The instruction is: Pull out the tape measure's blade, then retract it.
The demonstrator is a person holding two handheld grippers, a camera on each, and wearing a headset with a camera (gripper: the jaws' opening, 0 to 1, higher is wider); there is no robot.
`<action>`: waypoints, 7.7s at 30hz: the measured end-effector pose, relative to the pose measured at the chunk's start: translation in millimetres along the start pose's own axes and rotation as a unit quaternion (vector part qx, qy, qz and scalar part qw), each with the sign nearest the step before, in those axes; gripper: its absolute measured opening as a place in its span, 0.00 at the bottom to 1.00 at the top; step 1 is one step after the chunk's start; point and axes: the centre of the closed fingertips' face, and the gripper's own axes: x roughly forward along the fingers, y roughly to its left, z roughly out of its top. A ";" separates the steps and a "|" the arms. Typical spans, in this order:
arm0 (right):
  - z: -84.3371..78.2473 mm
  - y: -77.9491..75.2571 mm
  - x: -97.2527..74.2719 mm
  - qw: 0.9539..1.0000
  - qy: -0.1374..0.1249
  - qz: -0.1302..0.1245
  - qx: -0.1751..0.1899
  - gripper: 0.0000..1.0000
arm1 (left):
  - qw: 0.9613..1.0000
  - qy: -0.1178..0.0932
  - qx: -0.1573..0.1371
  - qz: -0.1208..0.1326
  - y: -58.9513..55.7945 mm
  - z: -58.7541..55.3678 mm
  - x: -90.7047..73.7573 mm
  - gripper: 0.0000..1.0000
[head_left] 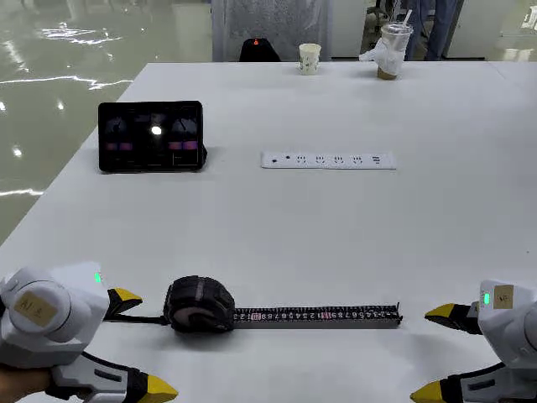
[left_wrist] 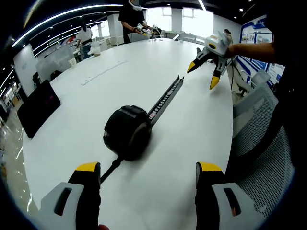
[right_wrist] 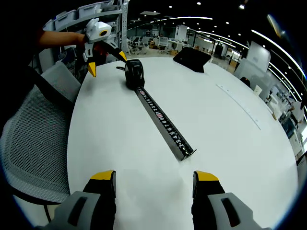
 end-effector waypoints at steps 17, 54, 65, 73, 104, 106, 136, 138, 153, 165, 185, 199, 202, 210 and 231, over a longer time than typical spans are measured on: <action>1.9 24.9 -3.0 0.996 -0.024 -0.034 0.080 0.78 | 0.996 -0.046 -0.069 0.039 -25.5 2.3 -7.1 0.90; 42.2 54.2 -13.2 0.975 -0.084 -0.102 0.181 0.99 | 0.975 -0.094 -0.158 0.129 -44.8 16.3 -21.4 0.99; 48.2 59.3 -12.2 0.974 -0.089 -0.096 0.184 0.98 | 0.974 -0.093 -0.163 0.127 -49.0 16.4 -17.4 0.99; 49.7 60.8 -13.4 0.973 -0.093 -0.094 0.187 0.98 | 0.972 -0.094 -0.172 0.133 -50.0 15.9 -17.4 0.99; 57.1 62.6 -14.8 0.973 -0.105 -0.098 0.182 0.99 | 0.969 -0.097 -0.178 0.142 -53.3 18.5 -13.3 0.99; 56.6 63.0 -14.3 0.973 -0.105 -0.096 0.182 0.99 | 0.969 -0.097 -0.178 0.143 -53.4 18.4 -12.8 0.99; 48.5 44.9 -12.4 0.987 -0.099 -0.066 0.111 0.75 | 0.960 -0.103 -0.189 0.180 -31.7 26.3 -2.6 0.98; 47.2 42.0 -12.4 0.988 -0.096 -0.065 0.106 0.74 | 0.960 -0.102 -0.190 0.181 -30.1 27.0 -2.0 0.98; 40.1 21.9 -11.4 0.993 -0.081 -0.052 0.070 0.65 | 0.958 -0.102 -0.191 0.189 -18.3 34.0 6.3 0.97; 33.2 4.8 -7.7 0.996 -0.066 -0.041 0.038 0.58 | 0.958 -0.100 -0.189 0.191 -8.8 39.5 13.5 0.97; 26.4 -23.3 1.8 0.999 -0.038 -0.020 -0.013 0.47 | 0.954 -0.099 -0.204 0.194 6.7 43.7 23.3 0.99; 23.9 -39.2 10.0 0.999 -0.023 -0.008 -0.039 0.39 | 0.950 -0.101 -0.217 0.198 16.3 45.6 27.4 0.99; 23.5 -43.2 11.5 0.999 -0.021 -0.004 -0.041 0.37 | 0.949 -0.102 -0.221 0.200 18.0 46.3 28.3 0.99; 22.4 -47.0 19.3 0.997 -0.003 0.019 -0.070 0.27 | 0.943 -0.106 -0.243 0.203 22.9 47.4 31.1 0.93; 21.0 -54.2 36.9 0.992 0.023 0.069 -0.098 0.13 | 0.926 -0.096 -0.301 0.207 35.6 45.7 48.3 0.71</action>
